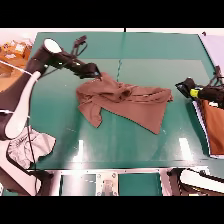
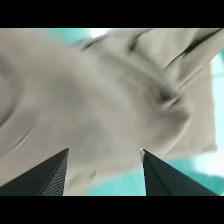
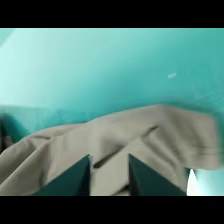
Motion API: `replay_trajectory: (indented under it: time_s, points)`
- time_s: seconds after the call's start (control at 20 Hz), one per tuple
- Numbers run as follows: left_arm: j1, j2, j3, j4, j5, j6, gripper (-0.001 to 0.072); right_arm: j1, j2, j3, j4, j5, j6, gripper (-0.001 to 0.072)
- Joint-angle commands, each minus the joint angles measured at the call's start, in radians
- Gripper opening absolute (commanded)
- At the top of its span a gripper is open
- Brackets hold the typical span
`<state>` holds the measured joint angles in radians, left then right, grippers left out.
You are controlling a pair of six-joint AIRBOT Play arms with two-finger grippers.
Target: Fold the shirts.
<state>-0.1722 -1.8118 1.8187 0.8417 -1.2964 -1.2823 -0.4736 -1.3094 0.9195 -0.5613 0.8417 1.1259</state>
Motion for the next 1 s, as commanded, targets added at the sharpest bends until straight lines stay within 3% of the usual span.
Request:
replay_trajectory:
  time_s: [0.0, 0.05, 0.1, 0.15, 0.2, 0.25, 0.3, 0.4, 0.45, 0.55, 0.6, 0.8, 0.85, 0.95]
  points:
    - [0.113, 0.019, 0.046, 0.065, -0.214, -0.08, 0.0518, -0.125, -0.002, 0.013, -0.03, 0.194, 0.062, 0.0154]
    - [0.139, 0.034, 0.039, 0.065, -0.237, -0.09, 0.0457, -0.145, 0.011, -0.009, -0.046, 0.24, 0.071, 0.0114]
    - [0.16, 0.047, 0.038, 0.067, -0.264, -0.1, 0.0386, -0.153, 0.03, -0.046, -0.068, 0.264, 0.072, 0.0016]
    - [0.175, 0.06, 0.038, 0.07, -0.293, -0.107, 0.0386, -0.152, 0.054, -0.092, -0.102, 0.264, 0.097, 0.0012]
    - [0.182, 0.071, 0.037, 0.071, -0.321, -0.109, 0.0293, -0.152, 0.087, -0.15, -0.138, 0.263, 0.127, 0.0012]
    - [0.186, 0.081, 0.037, 0.087, -0.361, -0.109, 0.0074, -0.152, 0.119, -0.207, -0.161, 0.262, 0.136, 0.0012]
    - [0.186, 0.089, 0.035, 0.104, -0.393, -0.119, 0.0021, -0.152, 0.156, -0.268, -0.185, 0.263, 0.152, 0.0012]
    - [0.186, 0.13, -0.012, 0.117, -0.397, -0.133, 0.002, -0.152, 0.236, -0.382, -0.235, 0.264, 0.192, 0.0013]
    - [0.186, 0.171, -0.067, 0.126, -0.37, -0.132, 0.002, -0.152, 0.272, -0.434, -0.244, 0.268, 0.208, 0.007]
    - [0.186, 0.283, -0.225, 0.152, -0.295, -0.13, 0.002, -0.147, 0.304, -0.52, -0.243, 0.286, 0.22, 0.049]
    - [0.186, 0.347, -0.316, 0.161, -0.254, -0.127, 0.002, -0.136, 0.303, -0.555, -0.24, 0.28, 0.195, 0.0541]
    - [0.186, 0.614, -0.707, 0.237, -0.13, -0.124, 0.002, -0.014, 0.263, -0.602, -0.193, 0.151, 0.173, 0.0539]
    - [0.186, 0.672, -0.794, 0.251, -0.109, -0.124, 0.002, 0.02, 0.233, -0.599, -0.167, 0.118, 0.163, 0.0509]
    - [0.186, 0.757, -0.924, 0.253, -0.092, -0.13, 0.002, 0.074, 0.155, -0.571, -0.088, 0.074, 0.1, 0.0258]
